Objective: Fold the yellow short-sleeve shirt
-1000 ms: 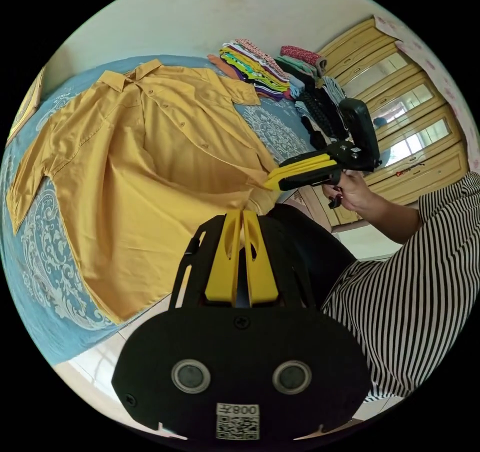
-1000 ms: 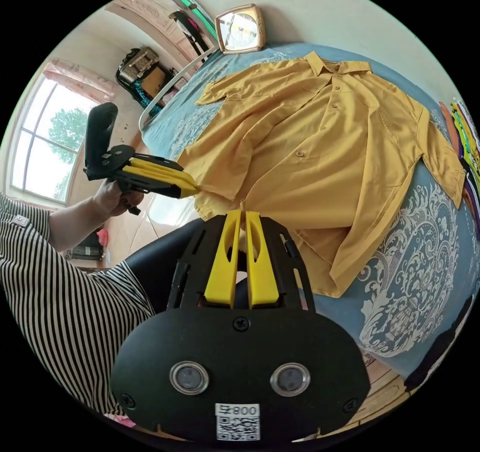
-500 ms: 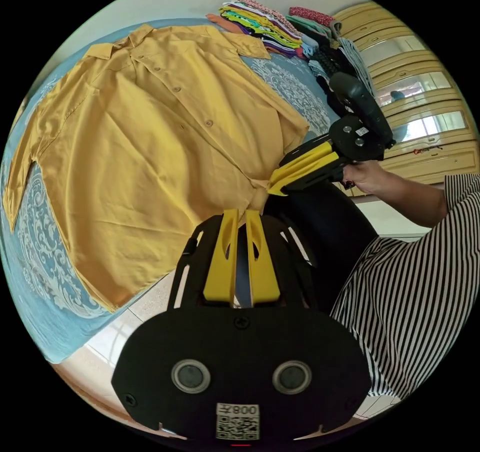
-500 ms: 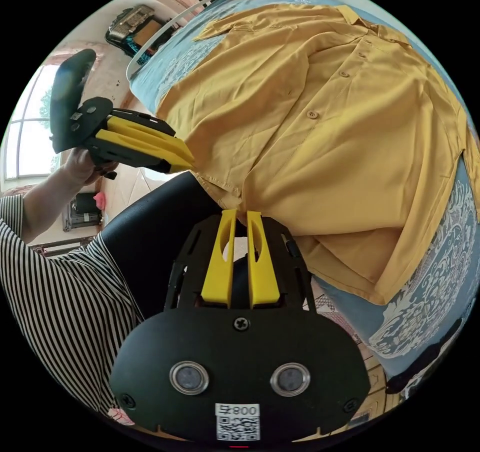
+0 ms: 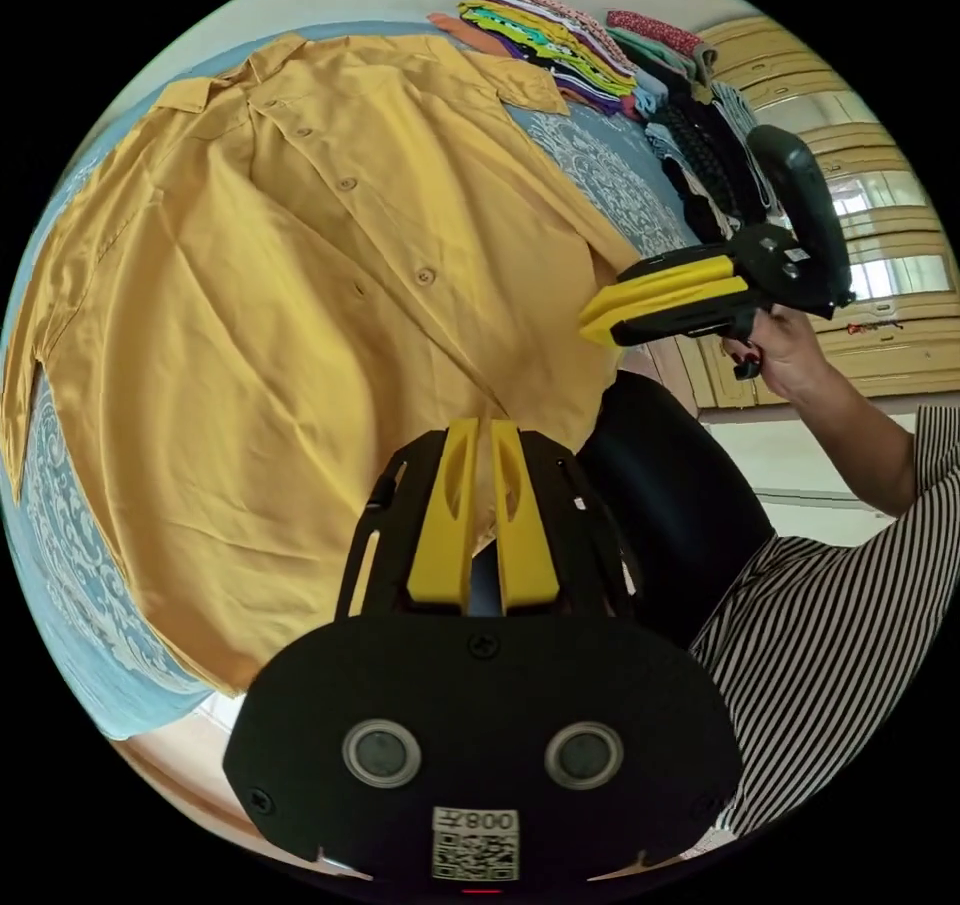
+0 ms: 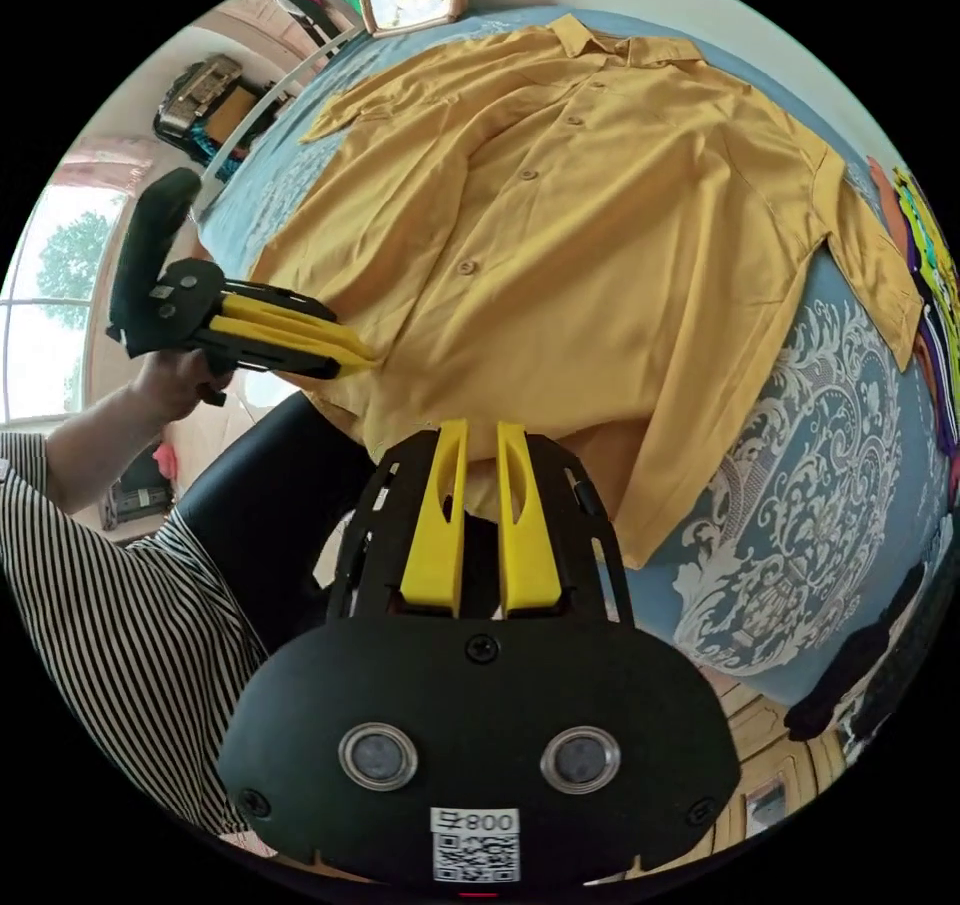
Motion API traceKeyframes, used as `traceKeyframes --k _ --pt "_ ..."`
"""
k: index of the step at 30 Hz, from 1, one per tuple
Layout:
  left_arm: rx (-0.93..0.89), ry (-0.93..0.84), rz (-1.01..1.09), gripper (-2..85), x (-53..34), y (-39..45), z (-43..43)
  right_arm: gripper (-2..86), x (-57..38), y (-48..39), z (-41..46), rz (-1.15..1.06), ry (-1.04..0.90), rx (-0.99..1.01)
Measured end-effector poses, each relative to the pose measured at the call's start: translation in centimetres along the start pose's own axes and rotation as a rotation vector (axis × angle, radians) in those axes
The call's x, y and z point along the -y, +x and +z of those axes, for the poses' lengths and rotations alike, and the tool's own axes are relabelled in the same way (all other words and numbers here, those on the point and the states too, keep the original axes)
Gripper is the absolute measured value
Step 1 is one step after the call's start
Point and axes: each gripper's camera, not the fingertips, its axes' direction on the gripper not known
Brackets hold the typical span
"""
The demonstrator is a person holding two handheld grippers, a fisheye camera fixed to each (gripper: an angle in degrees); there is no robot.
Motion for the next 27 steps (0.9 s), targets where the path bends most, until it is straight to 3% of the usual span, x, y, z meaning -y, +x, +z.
traceKeyframes --k 4,9,13,19,24,27 --pt "-0.124 0.099 0.041 4.8 0.9 1.7 -0.9 3.3 -3.1 3.4 -2.3 0.125 0.11 0.029" --pt "-0.055 -0.021 0.108 5.2 3.6 4.2 2.4 5.3 -4.4 8.0 -4.6 0.249 0.201 -0.046" --pt "0.052 -0.041 0.162 2.0 4.4 5.7 3.1 8.0 -2.7 9.9 -2.4 0.261 0.133 -0.034" --pt "0.053 -0.041 0.151 0.4 4.9 6.6 2.9 2.0 -1.9 11.6 -0.9 0.294 0.048 -0.134" --pt "-0.012 0.045 0.129 0.3 4.3 6.6 1.0 0.7 -3.3 15.4 -3.5 0.327 0.116 -0.072" --pt "-0.03 -0.004 0.112 0.5 4.9 6.1 2.5 0.6 -3.0 17.5 -2.8 0.354 0.097 -0.026"
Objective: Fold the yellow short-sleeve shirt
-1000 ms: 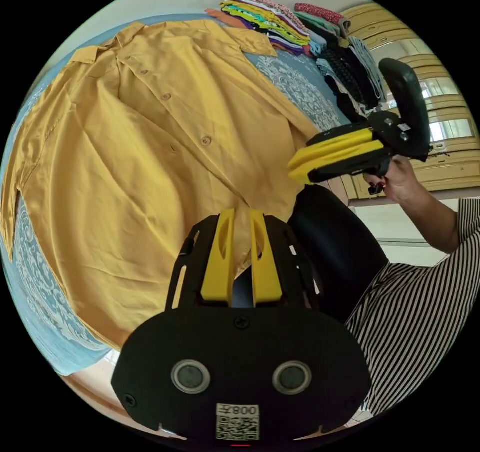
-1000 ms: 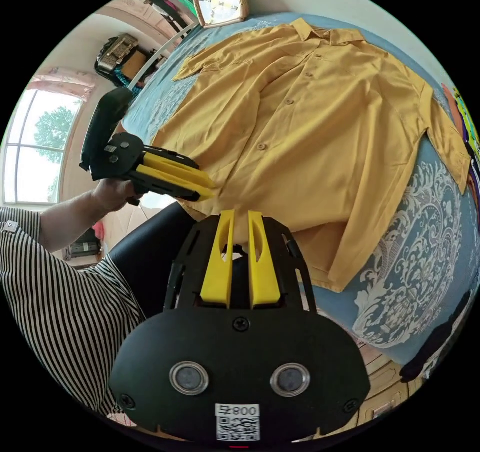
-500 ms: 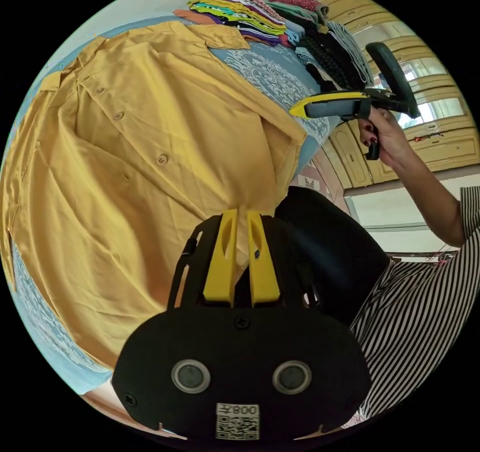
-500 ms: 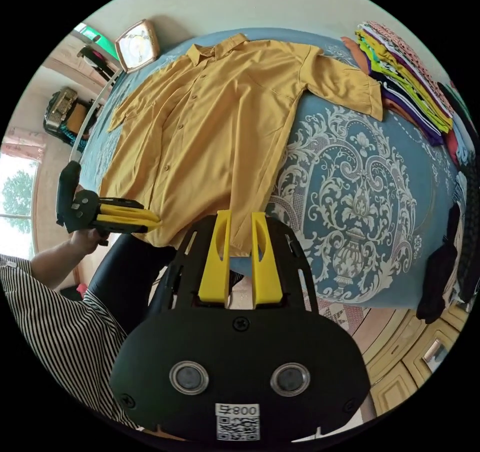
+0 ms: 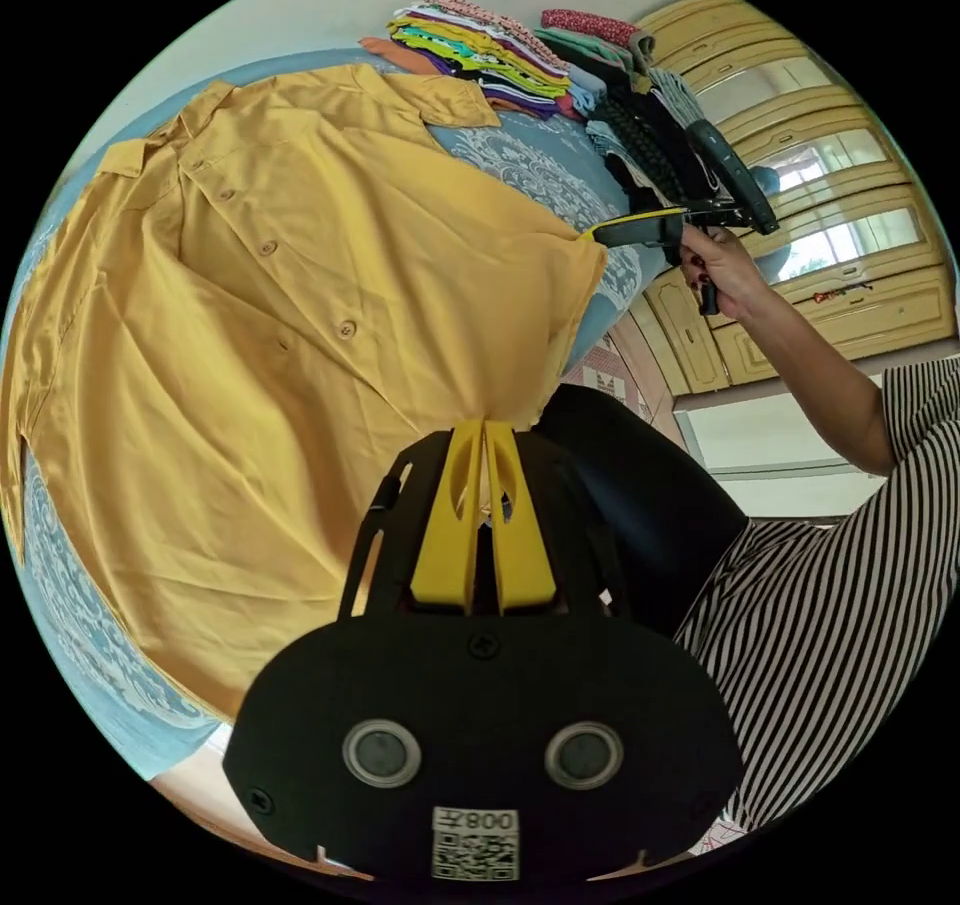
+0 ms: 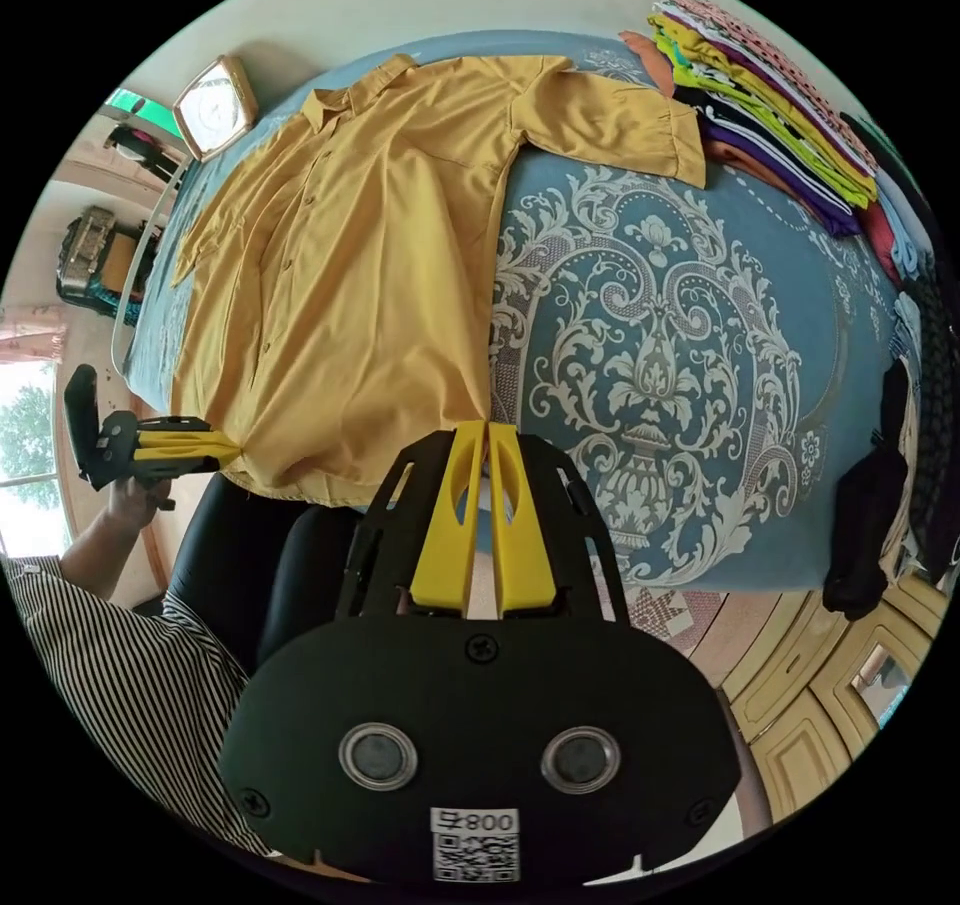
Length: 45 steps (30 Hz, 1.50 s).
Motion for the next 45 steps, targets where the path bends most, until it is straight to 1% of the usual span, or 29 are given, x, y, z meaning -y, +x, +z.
traceKeyframes --k 2,4,8,10,12,14,15,17,19,20,23,25,28,29,30,31,35,38,41,45 --pt "-0.013 -0.08 -0.009 0.8 0.3 -0.5 1.9 0.6 0.5 0.1 0.3 0.001 0.003 -0.011" --pt "-0.042 -0.091 -0.017 1.2 0.2 -0.6 2.3 0.6 1.1 0.4 1.5 0.015 -0.036 -0.018" --pt "-0.057 0.0 -0.05 2.8 -0.4 -0.9 0.3 0.7 1.1 2.1 2.7 0.1 -0.032 0.009" --pt "-0.042 0.075 -0.085 3.5 -0.9 -1.5 -1.2 0.6 1.2 3.1 1.9 0.167 0.039 0.005" --pt "-0.011 0.143 -0.132 4.6 -1.2 -2.3 -2.6 0.6 1.9 3.0 0.9 0.177 0.098 0.03" --pt "0.036 0.182 -0.198 6.1 -1.1 -3.8 -3.2 0.9 3.3 1.7 -0.1 0.131 0.167 0.074" --pt "0.043 0.18 -0.212 6.3 -1.0 -4.2 -3.0 1.1 4.9 0.2 -0.5 0.065 0.193 0.124" --pt "0.044 0.156 -0.249 6.8 -0.5 -5.6 -1.9 1.8 8.1 -2.6 -0.2 -0.041 0.193 0.173" --pt "0.048 0.114 -0.263 6.9 -0.3 -6.2 -0.7 3.0 12.8 -6.4 1.0 -0.158 0.186 0.158" --pt "0.047 0.095 -0.271 6.9 -0.2 -6.3 -0.1 3.4 14.1 -7.3 1.4 -0.181 0.178 0.153" --pt "0.022 0.12 -0.258 7.0 -0.2 -6.1 -0.2 6.0 19.9 -11.5 3.6 -0.287 0.129 0.154" --pt "-0.001 0.129 -0.251 7.1 -0.1 -5.9 0.0 6.9 23.4 -14.9 5.6 -0.36 0.089 0.121" --pt "-0.025 0.122 -0.254 6.4 0.3 -6.0 1.3 7.1 26.5 -18.3 8.0 -0.405 0.053 0.012" --pt "-0.022 0.136 -0.253 5.8 0.3 -6.1 1.5 7.0 26.9 -18.8 8.4 -0.412 0.042 0.005" --pt "-0.024 0.136 -0.257 5.4 0.4 -6.2 1.6 6.4 27.7 -19.5 9.1 -0.403 0.037 -0.026" --pt "-0.041 0.134 -0.261 4.7 0.5 -6.4 1.6 5.4 28.1 -20.0 9.1 -0.408 0.072 -0.058" --pt "-0.029 0.124 -0.235 2.5 0.9 -6.1 1.8 2.2 29.4 -20.5 9.8 -0.415 0.059 -0.08" --pt "-0.046 0.144 -0.213 1.3 1.1 -5.6 1.7 1.0 30.0 -19.4 9.4 -0.412 0.061 -0.055" --pt "-0.051 0.162 -0.191 0.8 1.4 -5.2 1.6 0.6 30.4 -16.8 8.4 -0.384 0.078 -0.033" --pt "-0.066 0.172 -0.17 0.7 1.5 -5.1 1.6 0.4 31.0 -11.9 6.9 -0.302 0.111 -0.058"
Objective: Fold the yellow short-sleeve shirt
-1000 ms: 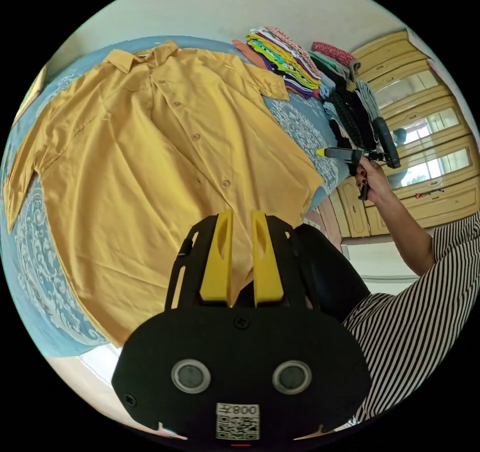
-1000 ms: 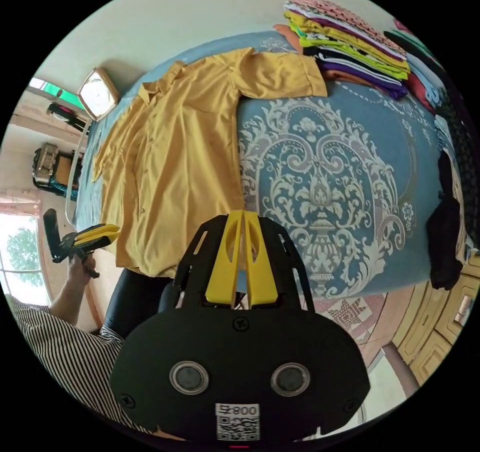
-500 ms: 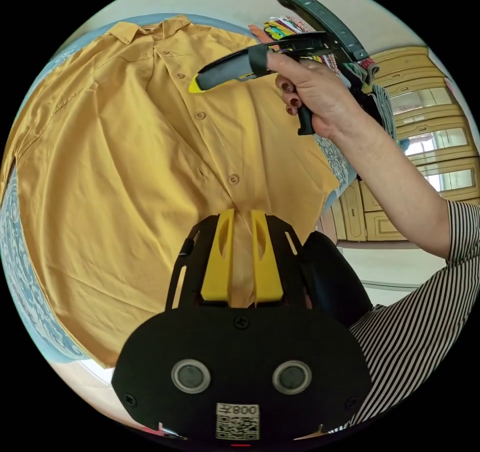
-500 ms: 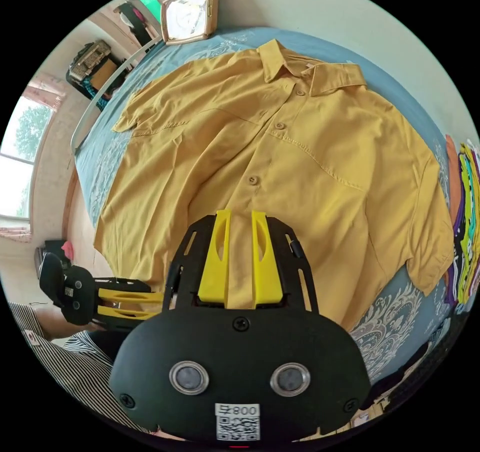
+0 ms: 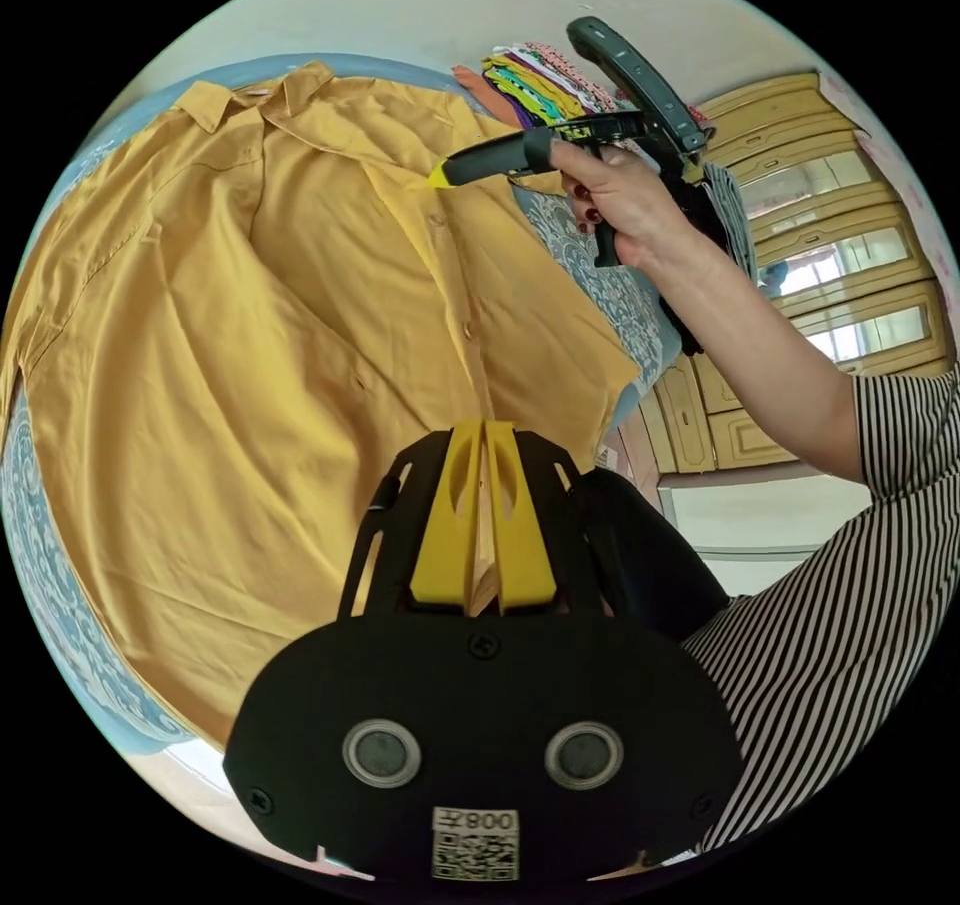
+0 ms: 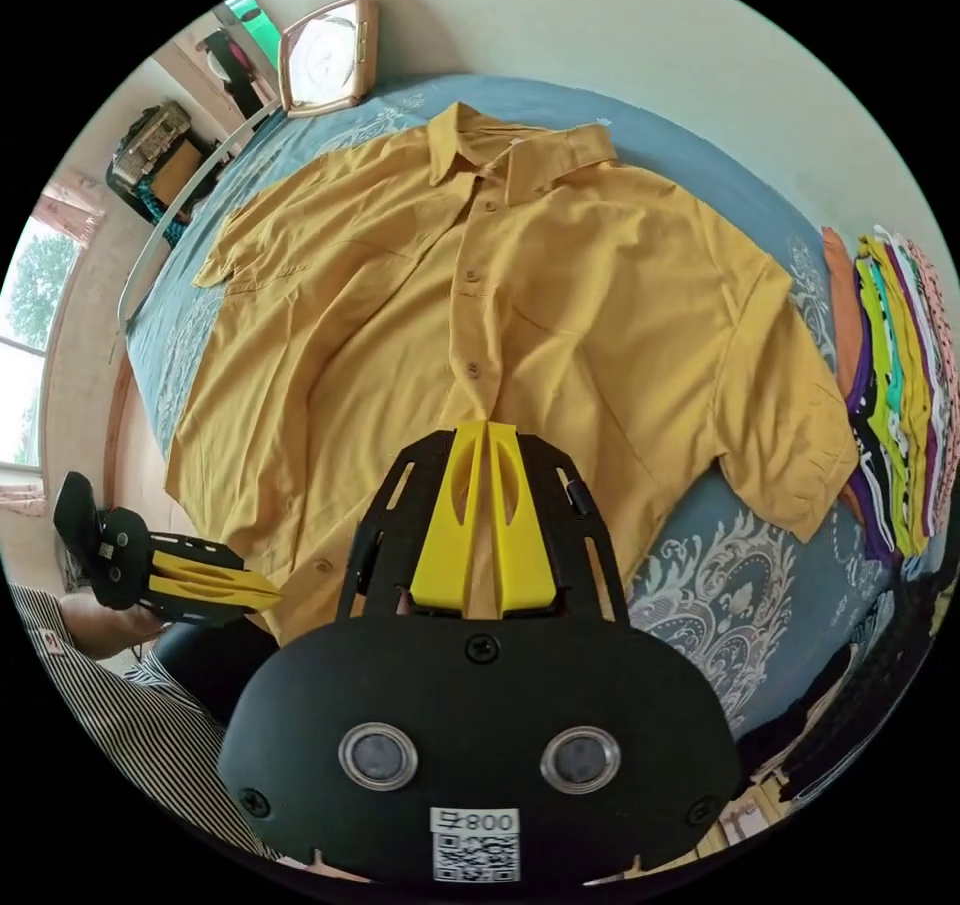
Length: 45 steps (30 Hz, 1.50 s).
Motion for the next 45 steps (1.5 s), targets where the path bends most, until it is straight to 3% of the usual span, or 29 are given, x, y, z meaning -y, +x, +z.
traceKeyframes --k 8,14,21,26,28,31,34,37,45 --pt "-0.073 -0.096 -0.042 2.3 -0.4 -1.1 3.2 0.2 0.2 8.2 2.1 0.173 -0.027 0.164" --pt "-0.168 -0.127 0.02 1.0 0.5 1.3 6.2 0.1 1.4 7.3 0.8 0.178 0.058 0.128" --pt "-0.232 -0.218 0.118 3.0 1.2 4.8 10.3 0.2 8.0 1.0 2.2 -0.01 0.092 0.082" --pt "-0.233 -0.122 0.083 6.5 0.1 3.6 7.9 0.3 12.5 -0.9 7.4 -0.059 -0.06 -0.07" --pt "-0.234 -0.053 0.045 7.2 -0.6 2.5 5.9 0.4 12.5 -1.7 6.8 -0.075 -0.009 -0.046" --pt "-0.083 0.089 -0.045 8.0 -1.8 0.2 2.6 0.8 12.2 -2.9 4.6 -0.076 0.144 0.017" --pt "0.085 0.077 -0.086 8.4 -2.0 -1.5 2.5 2.0 14.8 -3.6 5.2 -0.084 0.175 0.115" --pt "0.083 -0.015 -0.095 7.9 -1.7 -2.6 4.6 5.2 18.9 -3.6 6.9 -0.06 0.159 0.195" --pt "0.155 0.0 -0.058 2.6 -2.0 -3.4 5.9 7.1 27.6 -3.3 9.7 -0.007 0.162 0.195"
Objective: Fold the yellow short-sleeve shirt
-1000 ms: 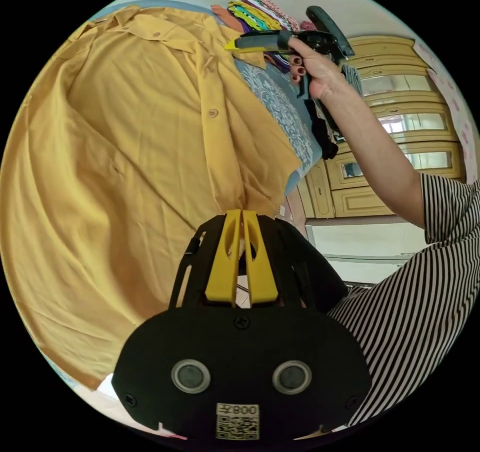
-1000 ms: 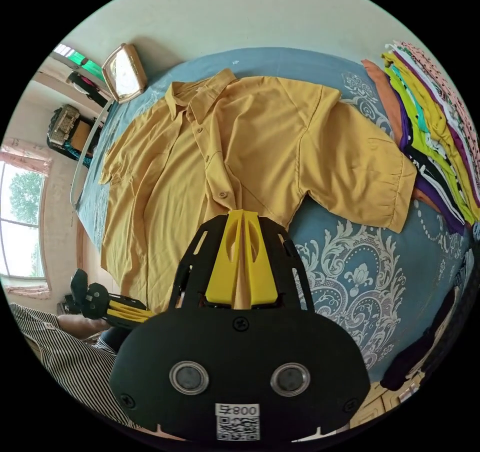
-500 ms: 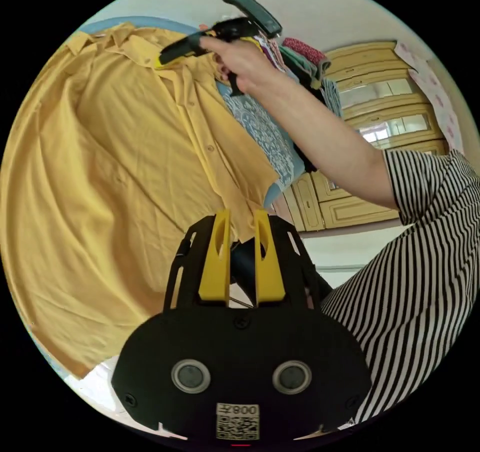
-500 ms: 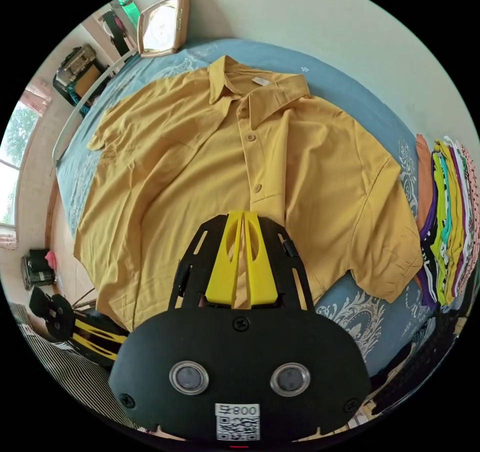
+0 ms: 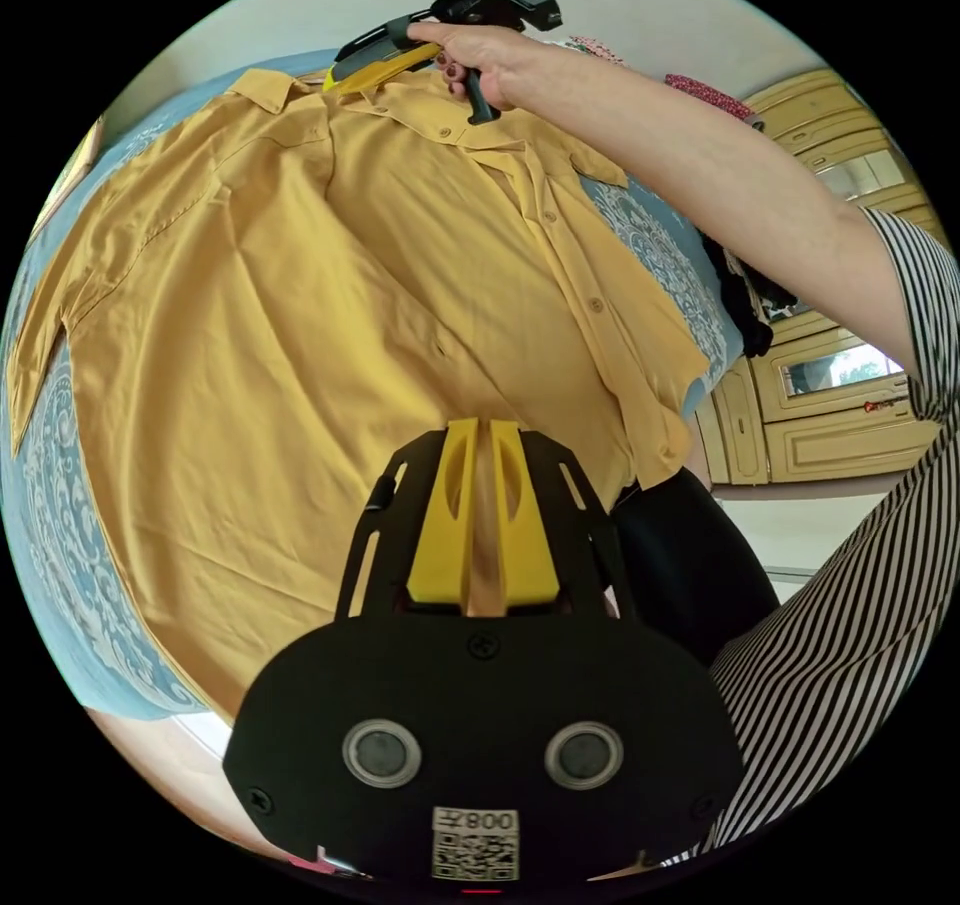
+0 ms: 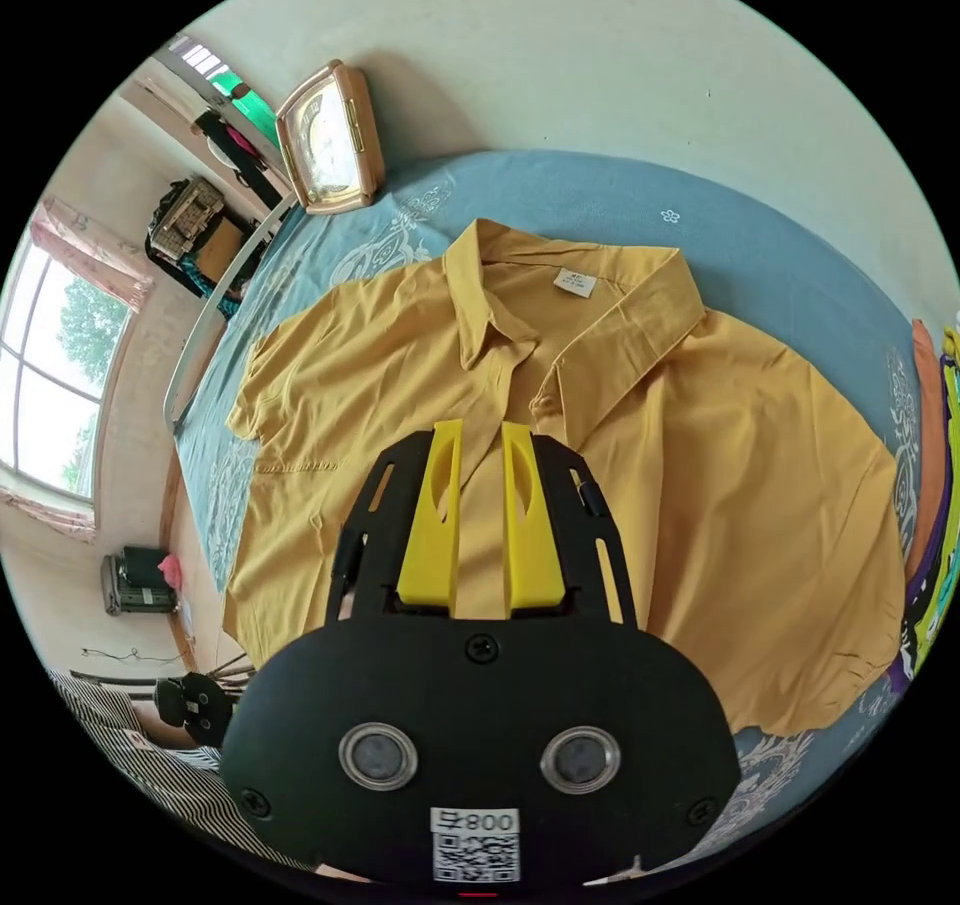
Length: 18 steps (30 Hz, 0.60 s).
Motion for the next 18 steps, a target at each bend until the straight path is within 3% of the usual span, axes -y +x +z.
traceKeyframes --k 9,18 --pt "-0.062 0.015 -0.003 1.1 0.3 -2.3 1.7 4.2 3.8 -0.3 3.7 0.048 -0.053 -0.014" --pt "-0.172 0.04 0.025 0.3 1.1 -4.1 2.9 0.3 5.2 -2.4 1.1 -0.043 -0.034 -0.034"
